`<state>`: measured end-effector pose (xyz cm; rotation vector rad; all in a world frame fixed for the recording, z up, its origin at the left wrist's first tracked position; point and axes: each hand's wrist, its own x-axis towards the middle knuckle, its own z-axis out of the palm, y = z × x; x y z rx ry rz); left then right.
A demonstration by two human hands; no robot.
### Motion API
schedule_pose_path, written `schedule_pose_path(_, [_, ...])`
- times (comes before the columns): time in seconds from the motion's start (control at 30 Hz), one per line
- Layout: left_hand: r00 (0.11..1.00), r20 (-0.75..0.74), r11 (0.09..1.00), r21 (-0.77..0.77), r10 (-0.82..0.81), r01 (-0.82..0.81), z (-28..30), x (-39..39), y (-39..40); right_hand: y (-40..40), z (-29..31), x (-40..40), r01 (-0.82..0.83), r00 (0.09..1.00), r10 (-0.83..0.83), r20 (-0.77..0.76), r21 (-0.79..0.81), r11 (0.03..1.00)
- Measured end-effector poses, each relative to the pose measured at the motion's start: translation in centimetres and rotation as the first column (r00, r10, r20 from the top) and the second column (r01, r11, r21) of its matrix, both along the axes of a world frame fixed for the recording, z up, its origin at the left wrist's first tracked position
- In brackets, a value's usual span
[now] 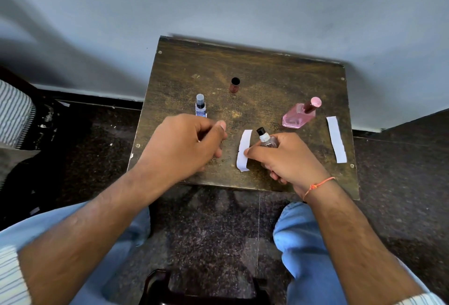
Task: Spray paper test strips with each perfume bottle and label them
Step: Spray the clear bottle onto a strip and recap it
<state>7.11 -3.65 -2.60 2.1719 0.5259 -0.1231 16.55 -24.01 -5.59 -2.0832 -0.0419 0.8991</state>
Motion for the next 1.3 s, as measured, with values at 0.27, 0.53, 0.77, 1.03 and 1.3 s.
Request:
schedule_pose_path(0.27, [0.911, 0.045, 0.863, 0.343, -0.409, 0.37, -1.7, -1.6, -0.4, 0.8, -0.6, 0.4, -0.065, 0.986, 0.088, 0.144, -0.155, 0.986])
schedule_pose_path(0.53, [0.898, -0.067, 0.768, 0.493, -0.435, 0.409, -2.3, -1.8, -1.2, 1.4, -0.5, 0.0, 0.002, 0.987, 0.016, 0.158, -0.118, 0.993])
schedule_pose_path(0.77, [0.906, -0.123, 0.771, 0.486, -0.405, 0.41, -3.1, -1.5, -1.4, 2.1, -0.4, 0.1, 0.055, 0.982, -0.03, 0.184, -0.13, 0.99])
schedule_pose_path(1.03, [0.914, -0.14, 0.781, 0.48, -0.38, 0.399, -3.2, -1.2, -1.7, 1.8, 0.6, 0.2, -0.004, 0.973, 0.056, 0.222, -0.23, 0.973])
schedule_pose_path(1.3, [0.909, -0.148, 0.774, 0.483, -0.39, 0.411, -3.2, -0.7, -1.8, 0.8, 5.1, -0.4, -0.118, 0.986, 0.117, 0.122, -0.001, 0.993])
